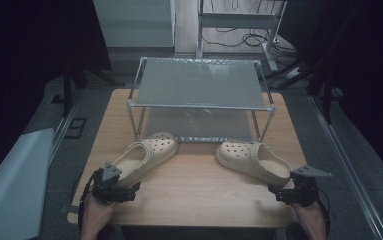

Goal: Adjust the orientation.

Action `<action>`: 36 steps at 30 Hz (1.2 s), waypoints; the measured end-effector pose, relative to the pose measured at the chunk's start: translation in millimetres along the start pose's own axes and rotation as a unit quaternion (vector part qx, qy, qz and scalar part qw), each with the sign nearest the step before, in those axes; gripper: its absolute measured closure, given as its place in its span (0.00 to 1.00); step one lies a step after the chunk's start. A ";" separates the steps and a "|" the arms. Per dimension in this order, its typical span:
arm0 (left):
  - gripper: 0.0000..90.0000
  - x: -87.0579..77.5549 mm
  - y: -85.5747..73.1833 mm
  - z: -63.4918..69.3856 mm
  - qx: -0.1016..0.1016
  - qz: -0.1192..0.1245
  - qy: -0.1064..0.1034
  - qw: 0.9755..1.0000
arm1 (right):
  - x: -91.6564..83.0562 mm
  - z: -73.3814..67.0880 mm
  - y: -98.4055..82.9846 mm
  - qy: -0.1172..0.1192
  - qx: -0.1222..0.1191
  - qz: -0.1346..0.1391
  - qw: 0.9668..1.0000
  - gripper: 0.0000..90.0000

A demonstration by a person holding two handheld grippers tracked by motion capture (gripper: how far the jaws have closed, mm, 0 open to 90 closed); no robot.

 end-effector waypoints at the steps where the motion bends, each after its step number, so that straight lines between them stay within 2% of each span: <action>1: 0.00 -0.1 0.4 0.2 0.000 -0.001 0.000 1.000 | -0.3 0.7 -0.5 0.002 0.002 0.000 1.000 0.00; 13: 0.00 -2.8 7.7 -4.1 -0.013 -0.005 -0.019 1.000 | -1.6 3.4 -1.4 -0.003 0.003 -0.009 1.000 0.00; 20: 0.00 -3.7 10.9 -7.6 -0.005 -0.005 -0.023 1.000 | -2.7 5.0 -1.5 -0.008 0.009 -0.009 1.000 0.00; 23: 0.00 -4.4 15.2 -12.1 -0.002 -0.013 -0.011 1.000 | -2.3 5.7 -1.6 -0.010 0.008 -0.012 1.000 0.00; 28: 0.00 -7.7 23.7 -19.0 -0.005 -0.016 -0.010 1.000 | -3.0 5.8 -0.9 -0.011 0.008 -0.010 1.000 0.00; 36: 0.00 -10.0 45.0 -39.3 -0.005 -0.020 0.007 1.000 | -4.2 7.1 -0.2 -0.012 0.009 -0.008 1.000 0.00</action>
Point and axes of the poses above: each handheld gripper's, and its own axes: x roughly forward along the jaws, y roughly out of its top, z roughly to its right, the point moved 1 cm from there along x, roughly forward along the jaws, and after that the axes turned 12 degrees about -y, right-handed, at the moved point
